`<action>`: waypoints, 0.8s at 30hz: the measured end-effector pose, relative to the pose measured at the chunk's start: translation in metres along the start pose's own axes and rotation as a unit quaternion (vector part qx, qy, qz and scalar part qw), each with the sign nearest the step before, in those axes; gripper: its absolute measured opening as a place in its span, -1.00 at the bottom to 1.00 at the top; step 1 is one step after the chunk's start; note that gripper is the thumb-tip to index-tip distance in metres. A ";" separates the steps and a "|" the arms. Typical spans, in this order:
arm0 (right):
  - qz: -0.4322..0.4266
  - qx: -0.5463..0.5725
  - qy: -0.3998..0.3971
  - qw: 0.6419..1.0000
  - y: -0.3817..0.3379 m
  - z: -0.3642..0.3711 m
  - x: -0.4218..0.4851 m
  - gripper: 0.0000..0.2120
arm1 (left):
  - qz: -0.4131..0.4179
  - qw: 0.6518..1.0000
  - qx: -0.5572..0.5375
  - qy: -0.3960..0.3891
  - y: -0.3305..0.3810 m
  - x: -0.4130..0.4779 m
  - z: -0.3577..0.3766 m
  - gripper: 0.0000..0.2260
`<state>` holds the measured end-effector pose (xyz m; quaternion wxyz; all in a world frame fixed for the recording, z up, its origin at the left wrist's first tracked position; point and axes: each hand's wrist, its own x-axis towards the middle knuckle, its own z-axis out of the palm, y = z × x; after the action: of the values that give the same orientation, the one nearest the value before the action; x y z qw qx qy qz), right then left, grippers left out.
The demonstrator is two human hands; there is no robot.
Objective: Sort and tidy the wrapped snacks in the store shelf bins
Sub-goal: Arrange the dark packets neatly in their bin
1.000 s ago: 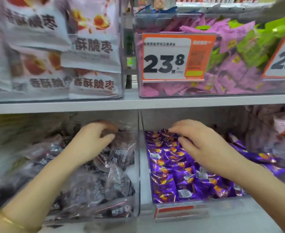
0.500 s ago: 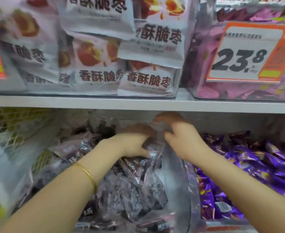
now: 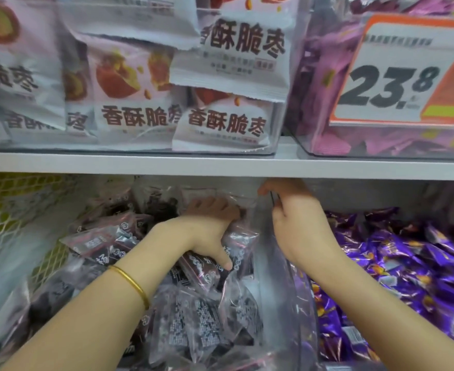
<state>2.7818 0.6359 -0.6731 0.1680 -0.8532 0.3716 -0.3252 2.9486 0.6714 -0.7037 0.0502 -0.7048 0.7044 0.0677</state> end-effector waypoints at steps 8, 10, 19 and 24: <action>0.011 0.020 -0.010 1.000 0.000 0.000 -0.001 -0.66 | -0.045 0.986 0.026 0.159 0.003 0.005 0.002 -0.30; 0.012 0.022 -0.007 1.000 0.000 0.001 -0.001 -0.65 | -0.054 0.977 0.038 0.203 0.006 0.007 0.005 -0.30; 0.004 -0.003 -0.020 1.000 0.000 0.001 0.001 -0.66 | -0.017 0.988 -0.074 0.133 -0.001 -0.003 0.006 -0.14; -0.009 -0.030 -0.033 0.999 -0.001 -0.002 0.001 -0.69 | -0.090 0.983 -0.124 0.100 -0.010 -0.038 -0.032 -0.46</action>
<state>2.7819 0.6355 -0.6706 0.1511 -0.8713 0.3682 -0.2870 2.9599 0.7041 -0.6664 -0.1021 -0.7690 0.6261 0.0790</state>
